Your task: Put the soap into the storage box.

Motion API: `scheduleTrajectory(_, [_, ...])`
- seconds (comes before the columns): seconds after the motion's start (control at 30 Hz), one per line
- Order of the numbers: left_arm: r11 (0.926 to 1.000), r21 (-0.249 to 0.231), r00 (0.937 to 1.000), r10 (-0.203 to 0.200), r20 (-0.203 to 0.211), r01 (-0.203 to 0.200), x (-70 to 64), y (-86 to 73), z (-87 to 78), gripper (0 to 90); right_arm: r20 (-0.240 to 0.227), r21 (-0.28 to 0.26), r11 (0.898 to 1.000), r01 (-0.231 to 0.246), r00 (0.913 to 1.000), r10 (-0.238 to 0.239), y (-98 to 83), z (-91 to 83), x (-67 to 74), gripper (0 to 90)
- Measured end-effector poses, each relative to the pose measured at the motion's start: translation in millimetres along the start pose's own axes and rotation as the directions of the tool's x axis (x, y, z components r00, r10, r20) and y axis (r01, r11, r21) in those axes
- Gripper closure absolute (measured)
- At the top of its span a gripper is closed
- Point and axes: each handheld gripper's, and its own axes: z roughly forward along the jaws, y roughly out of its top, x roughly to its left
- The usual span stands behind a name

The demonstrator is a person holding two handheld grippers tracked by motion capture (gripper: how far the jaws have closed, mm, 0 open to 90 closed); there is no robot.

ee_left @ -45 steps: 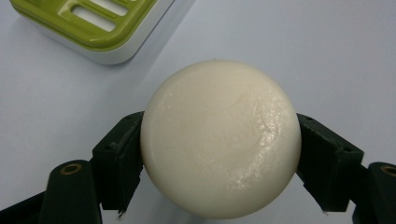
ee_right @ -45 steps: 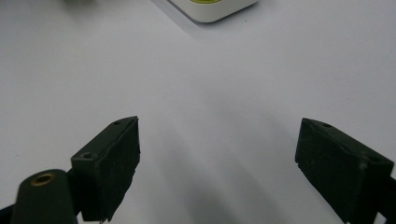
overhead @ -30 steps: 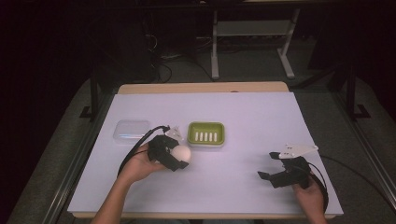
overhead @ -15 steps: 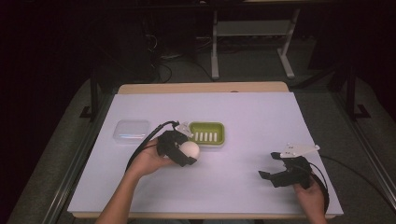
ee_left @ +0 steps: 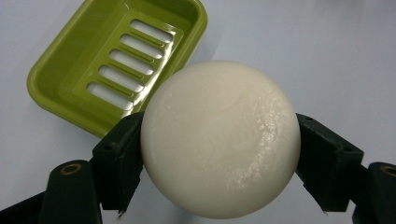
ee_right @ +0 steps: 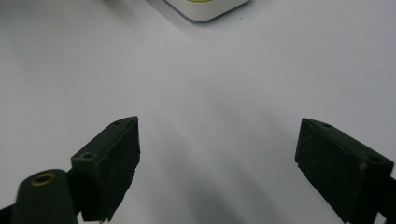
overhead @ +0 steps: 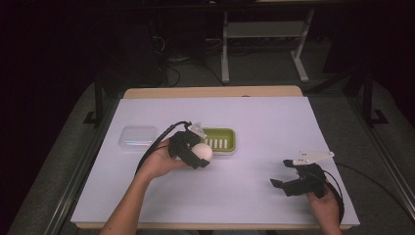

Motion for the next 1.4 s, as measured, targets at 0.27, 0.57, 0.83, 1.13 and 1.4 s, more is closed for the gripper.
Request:
scheduleTrajectory(0.27, [0.9999, 0.004, 0.9999, 0.012, 0.000, -0.012, 5.5, 13.5, 0.5, 23.9, -0.003, 0.001, 1.000, 0.005, 1.0000, -0.005, 0.7, 1.1, 0.7, 13.2])
scheduleTrajectory(0.57, [1.0000, -0.003, 0.9999, 0.007, 0.009, -0.007, 12.4, 25.0, 1.6, 23.9, -0.006, -0.008, 1.000, 0.002, 1.0000, -0.002, 1.5, 1.0, -0.4, 13.2])
scheduleTrajectory(0.83, [1.0000, 0.006, 1.0000, 0.005, -0.003, -0.005, 19.6, 34.5, 7.2, 24.0, -0.012, -0.003, 1.000, 0.010, 0.9999, -0.010, 3.5, 2.4, 0.9, 13.2])
scheduleTrajectory(1.13, [0.9998, 0.008, 0.9998, -0.016, -0.007, 0.016, 27.4, 40.6, 13.5, 23.9, -0.015, -0.009, 1.000, 0.013, 0.9998, -0.013, 4.2, 2.0, 1.1, 13.2])
scheduleTrajectory(1.4, [0.9995, 0.007, 0.9992, -0.031, -0.023, 0.031, 34.2, 47.9, 16.7, 23.9, -0.017, -0.011, 1.000, 0.013, 0.9998, -0.013, 4.1, 1.6, 0.9, 13.2])
